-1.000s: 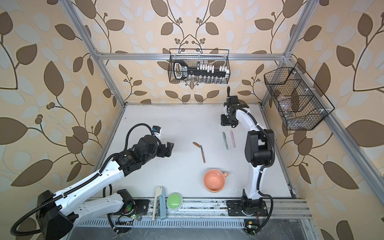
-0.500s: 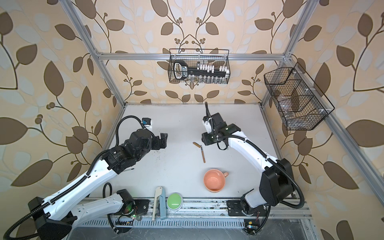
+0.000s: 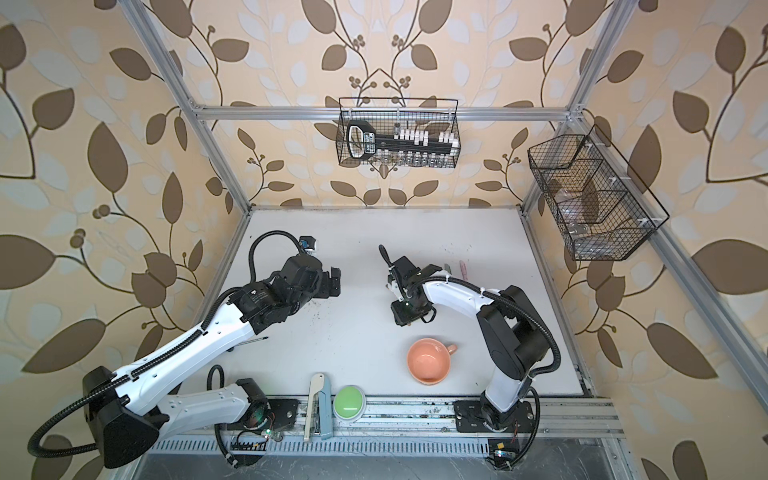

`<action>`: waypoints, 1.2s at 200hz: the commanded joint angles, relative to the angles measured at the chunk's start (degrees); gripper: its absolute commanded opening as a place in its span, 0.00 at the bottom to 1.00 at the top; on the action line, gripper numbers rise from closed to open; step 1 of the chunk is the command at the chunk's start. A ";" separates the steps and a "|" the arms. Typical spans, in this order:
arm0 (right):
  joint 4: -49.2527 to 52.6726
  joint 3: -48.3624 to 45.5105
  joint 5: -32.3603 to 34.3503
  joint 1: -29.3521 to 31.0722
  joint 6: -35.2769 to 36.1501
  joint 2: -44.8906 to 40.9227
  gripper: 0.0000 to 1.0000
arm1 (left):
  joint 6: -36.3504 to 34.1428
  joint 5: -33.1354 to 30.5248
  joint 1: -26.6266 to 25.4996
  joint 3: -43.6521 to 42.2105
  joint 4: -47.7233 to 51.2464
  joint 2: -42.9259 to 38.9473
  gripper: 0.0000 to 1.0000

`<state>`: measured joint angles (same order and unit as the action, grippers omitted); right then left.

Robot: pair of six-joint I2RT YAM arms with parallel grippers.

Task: Insert the pens into the pen caps

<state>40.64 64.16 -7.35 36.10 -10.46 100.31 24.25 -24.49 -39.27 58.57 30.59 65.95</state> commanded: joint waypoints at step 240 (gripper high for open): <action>-12.34 -7.17 -13.39 -8.94 -3.63 -9.26 0.47 | -6.38 18.07 0.86 -9.14 -8.62 1.38 0.99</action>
<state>30.28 60.64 -19.73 32.51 -11.90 100.14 21.43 -16.36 -38.89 50.11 27.03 61.98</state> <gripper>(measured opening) 0.465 0.989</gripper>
